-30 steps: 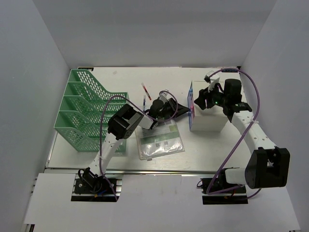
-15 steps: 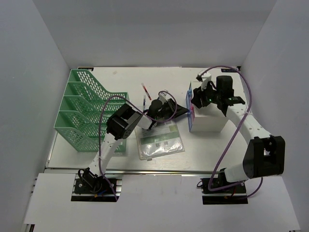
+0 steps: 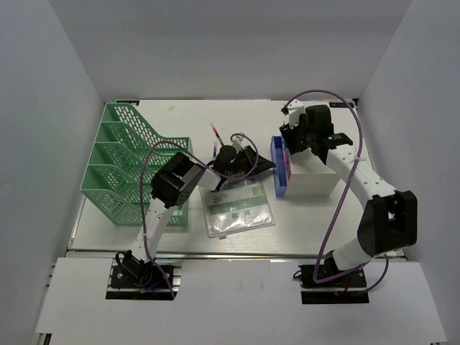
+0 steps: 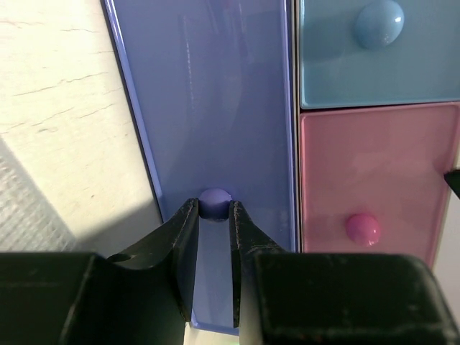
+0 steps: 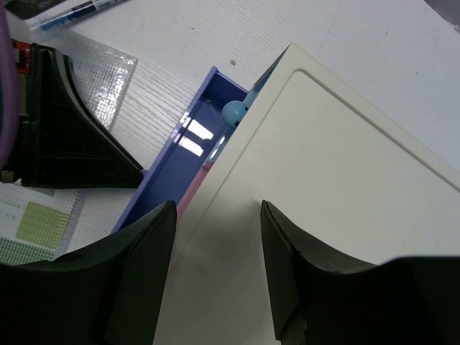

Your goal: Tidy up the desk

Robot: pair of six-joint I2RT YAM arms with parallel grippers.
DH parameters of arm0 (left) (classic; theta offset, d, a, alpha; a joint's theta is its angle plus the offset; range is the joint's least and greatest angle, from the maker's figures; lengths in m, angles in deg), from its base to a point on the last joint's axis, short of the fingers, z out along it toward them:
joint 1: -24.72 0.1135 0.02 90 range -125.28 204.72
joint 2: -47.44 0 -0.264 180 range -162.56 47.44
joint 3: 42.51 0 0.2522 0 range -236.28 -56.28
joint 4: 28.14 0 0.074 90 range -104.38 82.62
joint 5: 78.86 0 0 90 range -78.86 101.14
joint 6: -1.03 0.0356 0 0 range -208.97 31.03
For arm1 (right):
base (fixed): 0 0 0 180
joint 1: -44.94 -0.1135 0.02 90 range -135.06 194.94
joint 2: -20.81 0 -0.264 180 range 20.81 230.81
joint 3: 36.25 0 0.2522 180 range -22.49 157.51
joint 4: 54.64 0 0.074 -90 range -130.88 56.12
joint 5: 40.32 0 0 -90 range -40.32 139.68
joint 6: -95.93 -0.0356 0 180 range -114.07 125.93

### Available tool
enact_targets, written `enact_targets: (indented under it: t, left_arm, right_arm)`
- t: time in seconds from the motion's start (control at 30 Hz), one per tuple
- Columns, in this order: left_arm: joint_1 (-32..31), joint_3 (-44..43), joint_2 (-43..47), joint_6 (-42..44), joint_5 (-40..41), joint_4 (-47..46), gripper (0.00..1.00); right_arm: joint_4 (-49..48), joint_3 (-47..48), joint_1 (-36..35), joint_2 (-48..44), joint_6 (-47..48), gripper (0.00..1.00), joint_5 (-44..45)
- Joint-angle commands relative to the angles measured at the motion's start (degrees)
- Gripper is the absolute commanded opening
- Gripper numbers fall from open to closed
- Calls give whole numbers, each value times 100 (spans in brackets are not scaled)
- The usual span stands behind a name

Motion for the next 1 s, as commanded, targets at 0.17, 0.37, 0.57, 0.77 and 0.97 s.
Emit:
enact_targets:
  t: [0.17,0.37,0.57,0.77,0.97]
  left_arm:
    - [179,372,860,411,-255,391,10]
    - [284,601,1044,534,-246,522,10]
    - [285,330,1027,561,-316,733,30]
    - [285,-216,1141,815,-351,1348,64]
    - [285,-453,1765,1500,158,2288,63]
  right_arm:
    - [485,225,50,286,196,56,1275]
    - [503,172,59,278,187,57,1346]
    - [564,128,67,85,240,74,821]
    - [390,-73,85,-618,319,79,-1077]
    - [-85,-425,102,-1409,214,74,-1598]
